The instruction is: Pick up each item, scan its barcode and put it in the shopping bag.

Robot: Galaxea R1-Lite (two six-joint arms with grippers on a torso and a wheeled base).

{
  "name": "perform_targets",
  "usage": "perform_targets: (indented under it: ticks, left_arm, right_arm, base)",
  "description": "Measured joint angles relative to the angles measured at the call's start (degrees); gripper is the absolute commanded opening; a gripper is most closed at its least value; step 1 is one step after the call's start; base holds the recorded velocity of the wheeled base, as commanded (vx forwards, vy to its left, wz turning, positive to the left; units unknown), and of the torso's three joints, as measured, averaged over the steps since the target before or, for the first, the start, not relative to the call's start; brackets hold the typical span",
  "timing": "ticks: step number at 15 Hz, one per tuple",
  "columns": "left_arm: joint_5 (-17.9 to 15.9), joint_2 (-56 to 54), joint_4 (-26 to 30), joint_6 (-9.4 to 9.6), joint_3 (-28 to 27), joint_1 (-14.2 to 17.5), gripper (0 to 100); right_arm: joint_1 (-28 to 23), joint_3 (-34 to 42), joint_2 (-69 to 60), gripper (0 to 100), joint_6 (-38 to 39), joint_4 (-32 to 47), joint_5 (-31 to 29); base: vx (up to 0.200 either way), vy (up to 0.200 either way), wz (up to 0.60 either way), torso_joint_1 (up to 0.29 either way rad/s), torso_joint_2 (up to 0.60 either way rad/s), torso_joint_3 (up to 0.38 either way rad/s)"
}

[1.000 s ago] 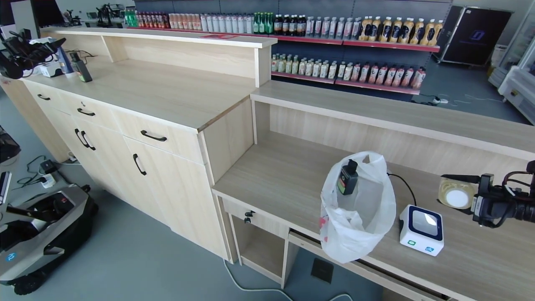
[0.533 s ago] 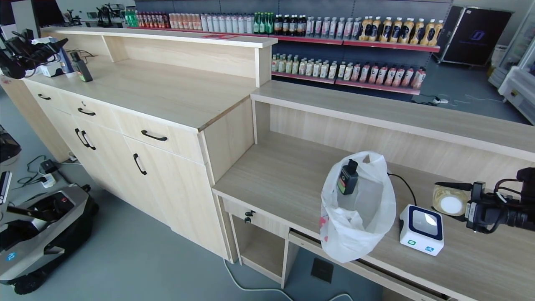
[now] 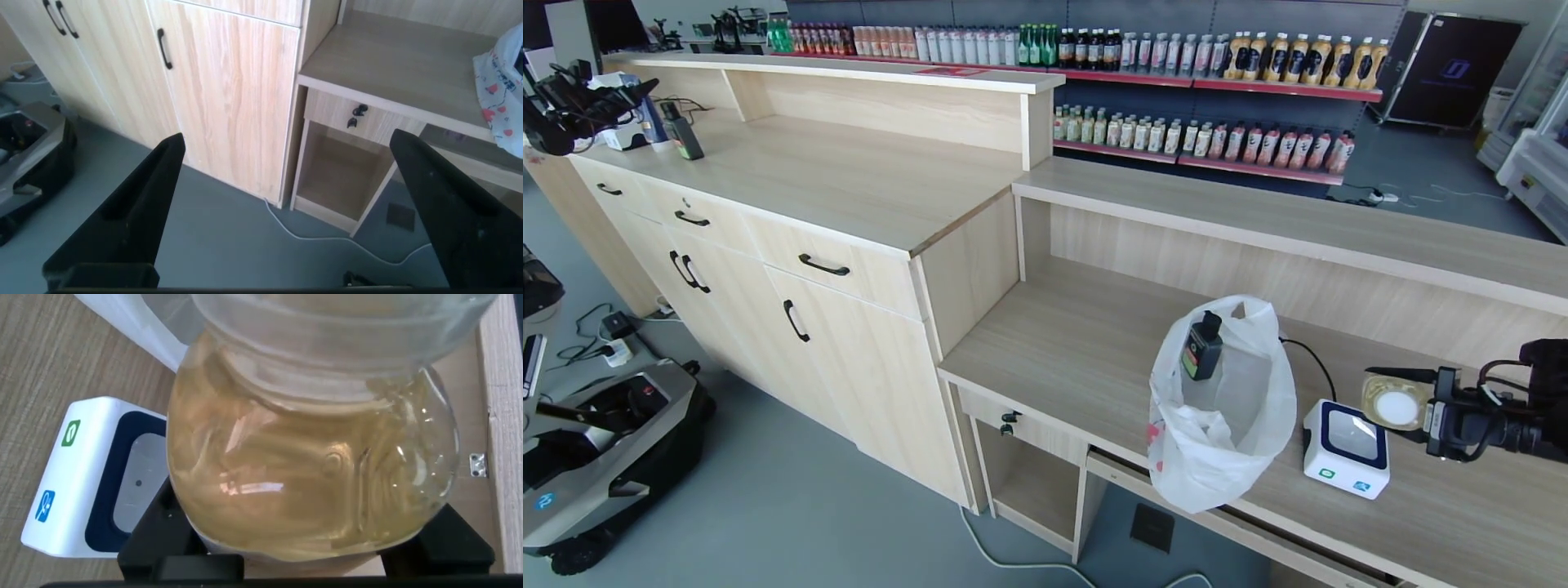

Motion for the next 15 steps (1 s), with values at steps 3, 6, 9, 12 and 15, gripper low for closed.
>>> perform_targets:
  ticks: [3, 6, 9, 12, 15]
  left_arm:
    - [0.0, 0.0, 0.0, 0.0, 0.0, 0.0, 100]
    - [0.0, 0.0, 0.0, -0.02, 0.0, 0.0, 100]
    - [0.0, 0.0, 0.0, -0.02, 0.0, 0.0, 100]
    - [0.0, 0.0, 0.0, -0.02, 0.0, 0.0, 100]
    - [0.0, 0.02, 0.0, -0.02, 0.0, 0.0, 100]
  right_arm:
    - [0.3, 0.1, 0.24, 0, 0.16, -0.02, 0.02]
    - [0.5, 0.17, 0.89, 0, 0.18, -0.02, 0.02]
    - [0.45, -0.32, 2.13, 0, 0.38, -0.02, 0.02]
    - [0.78, -1.51, 3.25, 0, 0.88, 0.0, 0.0]
    - [2.13, -2.91, 4.0, 0, 1.45, -0.06, 0.0]
  base:
    - [0.0, 0.0, 0.0, 0.0, 0.0, 0.0]
    - [0.0, 0.0, 0.0, 0.0, 0.0, 0.0]
    - [0.0, 0.0, 0.0, 0.0, 0.0, 0.0]
    - [0.0, 0.0, 0.0, 0.0, 0.0, 0.0]
    - [0.0, 0.0, 0.0, 0.0, 0.0, 0.0]
